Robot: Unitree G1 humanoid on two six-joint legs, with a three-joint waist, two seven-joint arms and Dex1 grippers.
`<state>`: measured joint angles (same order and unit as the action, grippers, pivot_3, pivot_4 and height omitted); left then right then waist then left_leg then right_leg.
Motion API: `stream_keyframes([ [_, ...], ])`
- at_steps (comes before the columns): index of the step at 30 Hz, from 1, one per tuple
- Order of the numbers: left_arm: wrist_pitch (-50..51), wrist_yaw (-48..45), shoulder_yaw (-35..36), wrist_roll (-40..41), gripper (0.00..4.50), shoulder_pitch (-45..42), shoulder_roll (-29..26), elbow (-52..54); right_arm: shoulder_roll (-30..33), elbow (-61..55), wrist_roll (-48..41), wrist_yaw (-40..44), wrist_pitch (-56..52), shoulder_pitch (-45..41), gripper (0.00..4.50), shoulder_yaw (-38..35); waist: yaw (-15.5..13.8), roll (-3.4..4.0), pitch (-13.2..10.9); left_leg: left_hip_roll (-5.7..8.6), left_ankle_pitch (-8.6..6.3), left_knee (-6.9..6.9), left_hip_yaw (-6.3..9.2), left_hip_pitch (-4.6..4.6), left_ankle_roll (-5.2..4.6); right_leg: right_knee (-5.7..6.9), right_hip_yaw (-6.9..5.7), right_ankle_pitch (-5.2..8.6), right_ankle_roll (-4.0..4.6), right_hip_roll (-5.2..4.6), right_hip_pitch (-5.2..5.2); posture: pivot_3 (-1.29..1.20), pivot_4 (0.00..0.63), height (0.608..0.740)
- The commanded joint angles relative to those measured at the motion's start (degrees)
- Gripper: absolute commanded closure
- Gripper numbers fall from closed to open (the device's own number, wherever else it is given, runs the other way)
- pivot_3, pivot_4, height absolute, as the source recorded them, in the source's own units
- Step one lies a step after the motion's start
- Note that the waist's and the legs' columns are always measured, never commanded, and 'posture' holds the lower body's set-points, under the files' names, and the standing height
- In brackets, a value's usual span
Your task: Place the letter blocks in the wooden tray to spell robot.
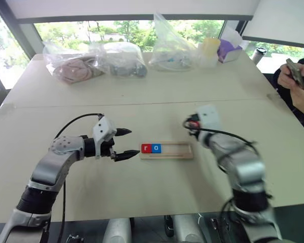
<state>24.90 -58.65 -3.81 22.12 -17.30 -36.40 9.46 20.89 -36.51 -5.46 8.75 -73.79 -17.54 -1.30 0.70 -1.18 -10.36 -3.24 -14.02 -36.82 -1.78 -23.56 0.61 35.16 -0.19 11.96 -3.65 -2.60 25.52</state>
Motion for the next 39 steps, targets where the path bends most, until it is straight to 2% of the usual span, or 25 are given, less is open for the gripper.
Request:
stream_keyframes([
  [1,-1.29,-0.62,-0.82,0.03,0.0,-1.58,0.77,-0.02,1.15,-10.79,-2.05,2.06,-7.46,4.12,3.31,-3.75,0.16,0.01,-0.01,0.0,0.0,0.0,0.0,0.02,0.0,0.01,0.0,0.0,0.01,0.01,0.0,0.0,0.15,0.74],
  [5,-2.29,-0.93,-1.71,-0.4,0.0,-2.47,1.87,-1.16,0.47,-15.52,-2.59,2.73,-10.41,12.45,3.31,-6.52,0.2,0.02,-0.01,-0.03,0.0,-0.03,0.02,0.1,0.0,0.01,0.0,0.02,-0.05,0.03,-0.01,0.0,0.15,0.74],
  [8,-3.3,-1.36,-2.1,-0.69,0.0,-2.98,2.25,-2.28,-4.33,-15.21,-3.43,2.46,-10.48,15.07,3.31,-8.55,0.36,0.01,-0.01,-0.03,-0.01,-0.1,0.01,0.09,0.01,-0.01,0.0,0.02,-0.04,0.01,-0.02,0.0,0.15,0.74],
  [19,-4.41,-2.79,-3.09,-0.98,0.0,-3.04,2.14,-0.74,-7.86,-7.65,-2.35,-0.43,-1.84,13.11,3.31,-6.61,0.23,0.03,-0.02,-0.01,-0.01,-0.11,0.0,0.01,0.02,-0.08,0.0,0.0,-0.01,-0.05,-0.02,0.0,0.15,0.74],
  [27,-3.4,-0.83,-2.31,-0.75,0.0,-1.8,2.03,1.15,-6.86,-3.56,-2.91,-0.25,1.44,12.88,3.31,-5.26,0.29,0.03,-0.03,-0.01,-0.01,-0.11,0.01,0.02,0.02,-0.08,0.0,0.01,-0.03,-0.03,-0.02,0.0,0.15,0.74],
  [28,-3.22,-0.62,-2.26,-0.63,0.0,-1.46,1.98,1.58,-6.48,-3.44,-3.13,0.11,1.32,12.8,2.27,-5.2,0.31,0.02,-0.03,-0.01,-0.01,-0.12,0.01,0.02,0.02,-0.08,0.0,0.01,-0.04,-0.03,-0.03,0.0,0.15,0.74],
  [30,-3.03,-0.27,-2.19,-0.58,0.0,-0.58,1.71,2.39,-4.66,-3.63,-3.9,1.73,1.32,12.6,1.47,-5.06,0.28,0.03,-0.02,-0.01,-0.01,-0.13,0.0,0.02,0.02,-0.08,0.0,0.01,-0.03,-0.04,-0.03,0.0,0.15,0.74],
  [32,-2.79,0.17,-2.1,-0.65,0.0,0.0,1.6,2.87,3.06,-4.14,-5.33,7.91,3.76,12.62,0.4,-3.07,0.26,0.06,-0.05,-0.01,-0.01,-0.13,0.0,0.02,0.02,-0.07,0.0,0.01,-0.03,-0.04,-0.03,0.0,0.15,0.74],
  [33,-2.72,0.36,-2.02,-0.61,0.0,0.12,1.56,2.97,7.19,-4.61,-6.68,12.0,5.68,12.93,0.03,-2.39,0.26,0.08,-0.07,0.0,-0.01,-0.13,0.0,0.02,0.02,-0.08,0.0,0.01,-0.03,-0.06,-0.03,0.0,0.15,0.74],
  [36,-2.53,0.94,-2.07,-0.33,0.0,0.21,1.77,3.2,20.79,-2.62,-10.6,27.97,17.93,14.33,0.03,-4.9,0.06,0.07,-0.12,0.08,-0.01,-0.14,0.01,0.02,0.02,-0.1,0.0,0.03,-0.07,-0.1,-0.04,0.0,0.15,0.74],
  [39,-2.94,0.98,-2.29,-0.5,0.0,0.04,1.92,2.76,28.88,2.73,-11.64,38.44,30.2,15.64,0.03,-6.45,0.04,0.0,-0.15,0.14,-0.01,-0.14,0.07,0.02,0.02,-0.13,0.0,0.07,-0.13,-0.09,-0.09,0.0,0.15,0.74],
])
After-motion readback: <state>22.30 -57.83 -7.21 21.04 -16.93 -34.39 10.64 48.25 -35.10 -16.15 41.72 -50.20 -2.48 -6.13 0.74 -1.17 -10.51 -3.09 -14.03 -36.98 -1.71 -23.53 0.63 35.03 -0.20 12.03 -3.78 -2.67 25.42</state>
